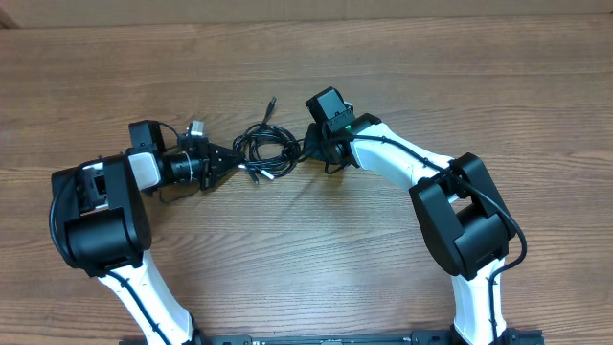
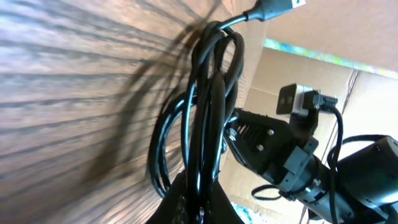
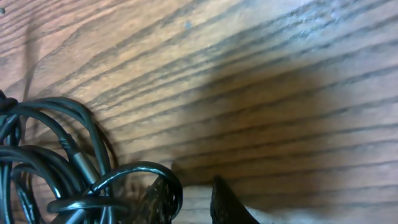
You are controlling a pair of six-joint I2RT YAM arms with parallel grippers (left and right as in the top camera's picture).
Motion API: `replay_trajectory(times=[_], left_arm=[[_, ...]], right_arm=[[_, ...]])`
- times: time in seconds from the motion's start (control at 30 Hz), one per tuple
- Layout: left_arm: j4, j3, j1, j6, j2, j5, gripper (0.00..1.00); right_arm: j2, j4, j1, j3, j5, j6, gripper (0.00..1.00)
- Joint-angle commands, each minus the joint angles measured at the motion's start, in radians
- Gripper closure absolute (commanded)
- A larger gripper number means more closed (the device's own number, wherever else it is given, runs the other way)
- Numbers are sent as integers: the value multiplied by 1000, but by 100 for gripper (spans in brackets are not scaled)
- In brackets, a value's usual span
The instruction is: Untangle cables
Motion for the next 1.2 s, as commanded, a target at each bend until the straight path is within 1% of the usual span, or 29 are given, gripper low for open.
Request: replay_trajectory(times=[0.0,0.1,0.13,0.23,0.27,0.3,0.43,0.53,0.6,0.7,0.83,0.97,1.03,1.17], left_arm=[[-6,6,97,18,-14,-114,96],[-6,6,91,19,-14,-120,96],[-6,6,85,18,-14,-119,96],[4,7,71,18,-14,-114,94],[19,7,62,18,-14,-104,93],[27,6,58,19,-14,-92,93],[58,7,43,19,-14,-58,89],[104,7,33,40,-14,3,88],[134,7,23,51,-14,44,85],[171,7,4,60,-14,80,79],[251,7,-38,72,-14,150,72],[255,7,-69,71,-14,121,71],[249,7,-79,71,-14,95,69],[200,7,-84,71,-14,36,49]], right_arm=[[11,-44,-99,-17,248,54,82],[11,-39,-100,-17,232,51,81],[11,-20,-100,-17,176,-7,80],[11,13,-92,-17,80,-117,74],[11,30,-88,-17,13,-184,73],[11,34,-86,-17,-20,-216,73],[11,44,-82,-17,-89,-332,70],[11,56,-76,-17,-115,-395,70],[11,70,-69,-17,-139,-439,70],[11,89,-54,-17,-209,-506,66],[11,88,-47,-17,-310,-537,64],[11,65,-47,-17,-315,-536,64],[11,63,-47,-22,-309,-536,64],[11,80,-38,-35,-244,-531,64]])
